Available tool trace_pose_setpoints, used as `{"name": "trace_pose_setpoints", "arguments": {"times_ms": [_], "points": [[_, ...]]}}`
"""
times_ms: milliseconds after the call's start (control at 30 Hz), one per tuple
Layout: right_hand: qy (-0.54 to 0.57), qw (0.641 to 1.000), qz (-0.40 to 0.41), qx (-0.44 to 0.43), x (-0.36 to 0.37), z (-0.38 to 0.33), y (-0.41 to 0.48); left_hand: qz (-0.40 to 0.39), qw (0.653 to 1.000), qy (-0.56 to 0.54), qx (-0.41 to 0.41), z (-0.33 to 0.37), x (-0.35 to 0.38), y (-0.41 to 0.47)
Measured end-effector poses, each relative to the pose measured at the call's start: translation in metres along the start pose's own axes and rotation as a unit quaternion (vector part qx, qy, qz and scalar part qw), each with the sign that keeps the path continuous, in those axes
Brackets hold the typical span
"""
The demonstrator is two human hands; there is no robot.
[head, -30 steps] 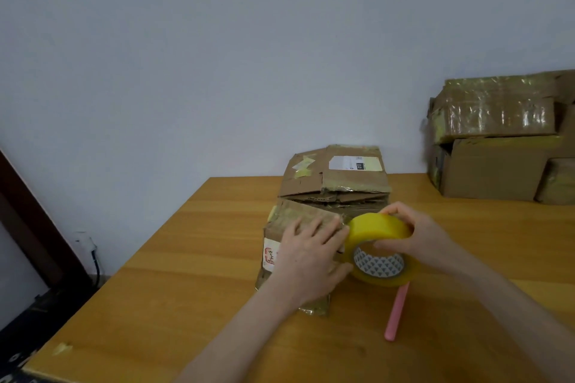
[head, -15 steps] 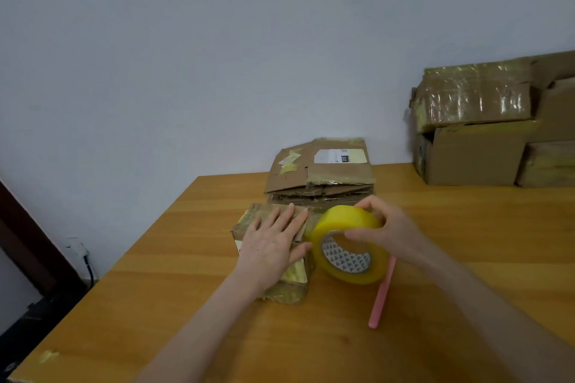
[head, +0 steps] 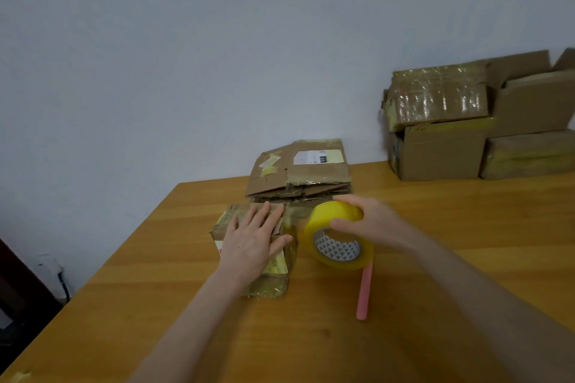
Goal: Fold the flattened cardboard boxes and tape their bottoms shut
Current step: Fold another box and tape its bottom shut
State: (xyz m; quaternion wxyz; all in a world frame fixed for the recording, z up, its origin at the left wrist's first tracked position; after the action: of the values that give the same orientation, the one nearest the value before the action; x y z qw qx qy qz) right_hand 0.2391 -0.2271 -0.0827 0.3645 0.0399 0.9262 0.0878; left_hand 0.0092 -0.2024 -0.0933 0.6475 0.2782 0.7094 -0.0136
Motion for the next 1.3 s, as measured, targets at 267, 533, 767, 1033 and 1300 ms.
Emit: {"name": "trace_pose_setpoints", "arguments": {"times_ms": [267,533,767,1033,1300], "points": [[0.044,0.974,0.215,0.061,-0.035,0.016,-0.027,0.241,0.949,-0.167,0.12,0.096,-0.041,-0.032],[0.034,0.963,0.249,0.093,-0.047,0.021,-0.074,-0.019,0.996,-0.049,0.075,0.166,0.003,-0.051],[0.072,0.95,0.291,0.082,-0.064,0.015,-0.082,-0.027,0.995,-0.072,0.071,0.132,-0.009,-0.085],[0.096,0.949,0.297,0.051,-0.065,0.001,-0.074,-0.05,0.992,-0.114,-0.005,0.132,-0.004,-0.065],[0.103,0.958,0.261,0.057,-0.055,0.005,-0.05,0.073,0.967,-0.24,-0.042,0.063,-0.039,-0.09]]}}
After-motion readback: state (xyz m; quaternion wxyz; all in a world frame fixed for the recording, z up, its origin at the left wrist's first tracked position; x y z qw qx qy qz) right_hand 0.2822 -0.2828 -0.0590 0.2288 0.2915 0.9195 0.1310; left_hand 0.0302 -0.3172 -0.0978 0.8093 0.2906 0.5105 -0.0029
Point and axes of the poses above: each hand's wrist, its own y-axis towards the middle knuckle, its own x-axis out of the palm, z = x × y, the point moved 3 cm from there along y, towards the middle knuckle, and after that the axes turned 9 degrees about z, right-handed, at the moved point
